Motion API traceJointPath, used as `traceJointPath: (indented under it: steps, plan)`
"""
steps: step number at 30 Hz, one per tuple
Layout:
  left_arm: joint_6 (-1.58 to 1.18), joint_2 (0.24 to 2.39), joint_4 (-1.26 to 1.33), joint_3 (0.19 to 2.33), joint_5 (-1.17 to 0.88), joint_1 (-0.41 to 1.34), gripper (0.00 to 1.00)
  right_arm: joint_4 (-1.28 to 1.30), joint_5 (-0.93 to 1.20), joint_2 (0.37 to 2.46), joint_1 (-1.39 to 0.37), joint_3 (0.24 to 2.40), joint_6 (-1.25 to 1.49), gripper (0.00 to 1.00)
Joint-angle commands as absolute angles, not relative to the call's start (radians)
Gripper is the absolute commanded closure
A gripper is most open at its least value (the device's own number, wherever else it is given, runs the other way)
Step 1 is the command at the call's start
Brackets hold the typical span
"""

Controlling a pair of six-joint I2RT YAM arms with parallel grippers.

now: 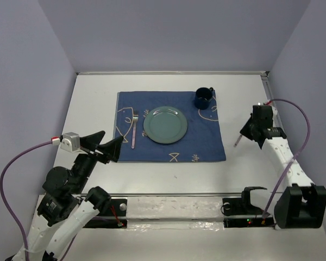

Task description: Set the dinner table for one person

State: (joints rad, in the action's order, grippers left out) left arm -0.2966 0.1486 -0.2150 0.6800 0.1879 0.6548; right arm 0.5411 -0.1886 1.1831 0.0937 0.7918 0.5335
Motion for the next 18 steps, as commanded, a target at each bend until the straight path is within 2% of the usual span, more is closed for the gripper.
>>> traceJointPath:
  steps: [1, 6, 9, 18]
  plan:
    - [-0.282, 0.19, -0.178, 0.69, 0.192, 0.657, 0.01, 0.534, -0.223, 1.083, -0.118, 0.943, 0.482, 1.0]
    - [-0.284, 0.239, -0.175, 0.69, 0.186, 0.635, 0.01, 0.508, -0.225, 1.155, -0.43, 0.983, 0.491, 1.0]
    - [-0.284, 0.267, -0.172, 0.69, 0.175, 0.611, 0.01, 0.459, -0.168, 1.248, -0.527, 0.989, 0.483, 1.0]
    - [-0.278, 0.337, -0.157, 0.69, 0.137, 0.523, 0.01, 0.339, -0.055, 1.472, -0.548, 1.041, 0.43, 1.0]
